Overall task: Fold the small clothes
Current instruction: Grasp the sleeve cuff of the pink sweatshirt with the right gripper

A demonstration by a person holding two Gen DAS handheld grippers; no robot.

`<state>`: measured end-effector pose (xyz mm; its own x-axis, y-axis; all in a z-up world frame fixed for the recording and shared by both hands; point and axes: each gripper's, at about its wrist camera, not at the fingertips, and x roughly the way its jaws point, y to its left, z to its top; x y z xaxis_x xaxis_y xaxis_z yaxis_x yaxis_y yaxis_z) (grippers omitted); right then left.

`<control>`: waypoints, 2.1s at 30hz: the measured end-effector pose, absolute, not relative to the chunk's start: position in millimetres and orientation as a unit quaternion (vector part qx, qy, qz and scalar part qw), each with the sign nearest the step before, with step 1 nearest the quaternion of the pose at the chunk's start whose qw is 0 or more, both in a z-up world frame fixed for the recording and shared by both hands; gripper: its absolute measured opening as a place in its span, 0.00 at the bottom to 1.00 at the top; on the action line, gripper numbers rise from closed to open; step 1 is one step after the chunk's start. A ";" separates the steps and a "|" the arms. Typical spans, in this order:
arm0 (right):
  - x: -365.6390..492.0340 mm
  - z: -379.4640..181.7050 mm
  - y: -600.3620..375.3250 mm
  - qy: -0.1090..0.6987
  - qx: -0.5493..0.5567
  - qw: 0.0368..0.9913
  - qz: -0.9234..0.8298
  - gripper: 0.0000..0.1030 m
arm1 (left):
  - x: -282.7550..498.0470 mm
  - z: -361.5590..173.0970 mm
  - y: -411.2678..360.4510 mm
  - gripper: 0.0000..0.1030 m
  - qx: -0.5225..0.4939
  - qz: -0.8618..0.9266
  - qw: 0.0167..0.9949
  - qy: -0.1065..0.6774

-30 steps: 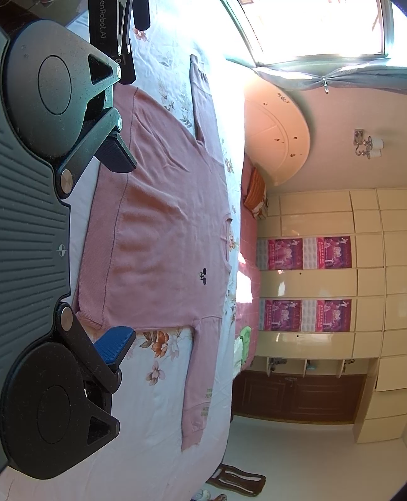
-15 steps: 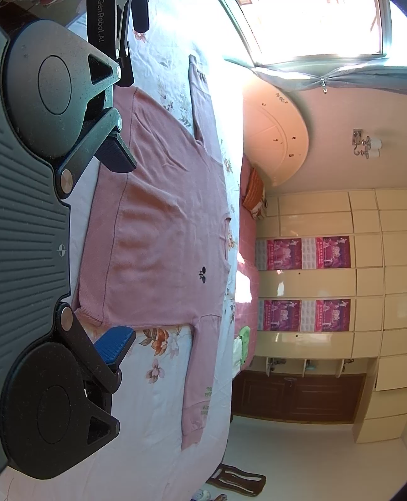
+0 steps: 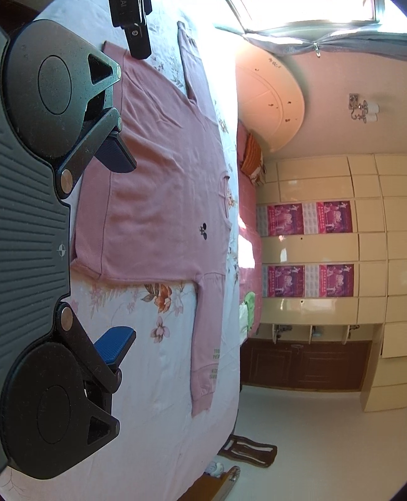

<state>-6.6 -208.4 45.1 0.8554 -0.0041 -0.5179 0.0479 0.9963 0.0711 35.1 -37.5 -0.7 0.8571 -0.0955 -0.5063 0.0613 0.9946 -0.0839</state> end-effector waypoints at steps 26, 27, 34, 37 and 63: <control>183.0 4.0 -366.9 0.285 0.107 0.941 -0.149 0.99 | 256.8 -56.6 -57.0 0.88 0.017 -0.032 0.949 0.314; 191.6 1.6 -372.3 0.284 0.108 0.941 -0.152 0.99 | 267.1 -59.4 -57.6 0.85 0.019 -0.030 0.948 0.316; 260.9 -26.9 -422.4 0.286 0.135 0.930 -0.187 0.61 | 328.6 -79.6 -66.5 0.81 0.031 -0.019 0.941 0.335; 280.1 -40.4 -448.3 0.283 0.153 0.925 -0.201 0.61 | 346.2 -87.3 -73.8 0.83 0.040 -0.016 0.939 0.340; 306.5 -70.4 -582.0 0.284 0.256 0.882 -0.276 0.07 | 400.8 -104.0 -66.2 0.86 0.039 -0.013 0.922 0.385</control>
